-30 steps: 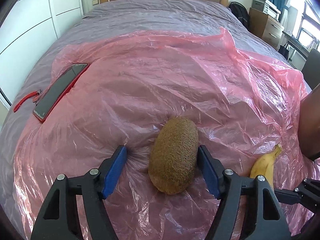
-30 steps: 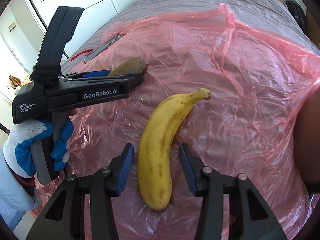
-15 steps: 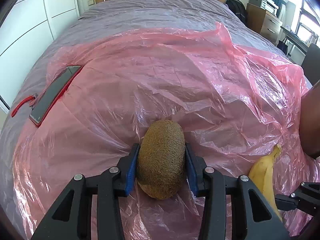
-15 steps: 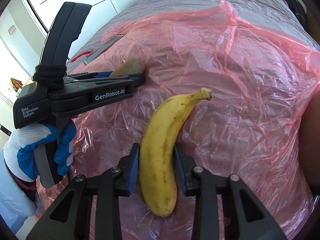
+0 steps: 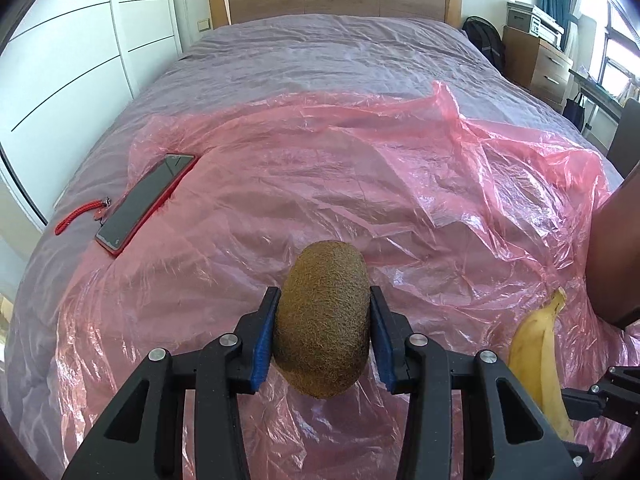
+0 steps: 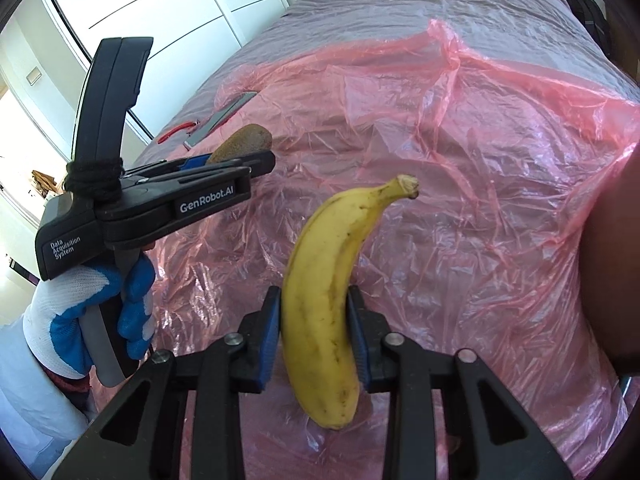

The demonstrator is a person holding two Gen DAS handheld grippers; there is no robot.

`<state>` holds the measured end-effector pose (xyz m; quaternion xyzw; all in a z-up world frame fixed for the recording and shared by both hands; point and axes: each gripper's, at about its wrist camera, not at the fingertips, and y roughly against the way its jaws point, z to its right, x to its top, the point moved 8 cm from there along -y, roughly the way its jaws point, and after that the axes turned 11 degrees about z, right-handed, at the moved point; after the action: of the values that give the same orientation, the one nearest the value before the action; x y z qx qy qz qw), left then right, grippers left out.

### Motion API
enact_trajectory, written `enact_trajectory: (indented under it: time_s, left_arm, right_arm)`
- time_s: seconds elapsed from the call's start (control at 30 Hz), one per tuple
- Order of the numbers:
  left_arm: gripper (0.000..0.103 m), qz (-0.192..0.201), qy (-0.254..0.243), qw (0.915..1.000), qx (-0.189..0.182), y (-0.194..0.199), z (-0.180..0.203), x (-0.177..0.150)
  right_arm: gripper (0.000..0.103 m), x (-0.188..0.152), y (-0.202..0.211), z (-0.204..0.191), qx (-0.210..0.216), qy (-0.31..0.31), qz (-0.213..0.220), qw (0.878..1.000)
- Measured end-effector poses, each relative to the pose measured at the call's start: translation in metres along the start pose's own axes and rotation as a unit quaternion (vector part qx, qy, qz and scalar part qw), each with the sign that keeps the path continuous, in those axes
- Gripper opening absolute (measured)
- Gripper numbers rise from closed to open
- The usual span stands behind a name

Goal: Organize fruits
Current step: 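Grasp the last kiwi with the left tool while the right tool grasps the banana, then carry the kiwi with the left tool while the right tool carries the banana to the green tray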

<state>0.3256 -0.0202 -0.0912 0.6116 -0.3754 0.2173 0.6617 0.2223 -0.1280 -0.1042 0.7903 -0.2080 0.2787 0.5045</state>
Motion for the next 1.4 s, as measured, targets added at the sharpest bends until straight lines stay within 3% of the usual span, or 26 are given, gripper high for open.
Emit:
enact_trajectory:
  time_s: [0.4,0.67,1.0,1.4]
  left_arm:
    - [0.037,0.019,0.002,0.9996,-0.020,0.084,0.020,-0.023]
    - [0.037,0.021,-0.014,0.9972,-0.071,0.144,0.071,-0.045]
    - [0.037,0.002,-0.056,0.9873,-0.149,0.198,0.162,-0.074]
    - [0.037,0.008,-0.131,0.9604,-0.246,0.229,0.317,-0.066]
  right_arm:
    - [0.019,-0.023,0.072,-0.017,0.016,0.020,0.019,1.000]
    - [0.019,-0.067,0.131,0.001,0.000,0.011,0.008,1.000]
    - [0.019,-0.108,0.196,0.065,-0.053,-0.025,0.004,0.998]
    - [0.019,-0.091,0.302,0.198,-0.150,-0.069,0.090,0.982]
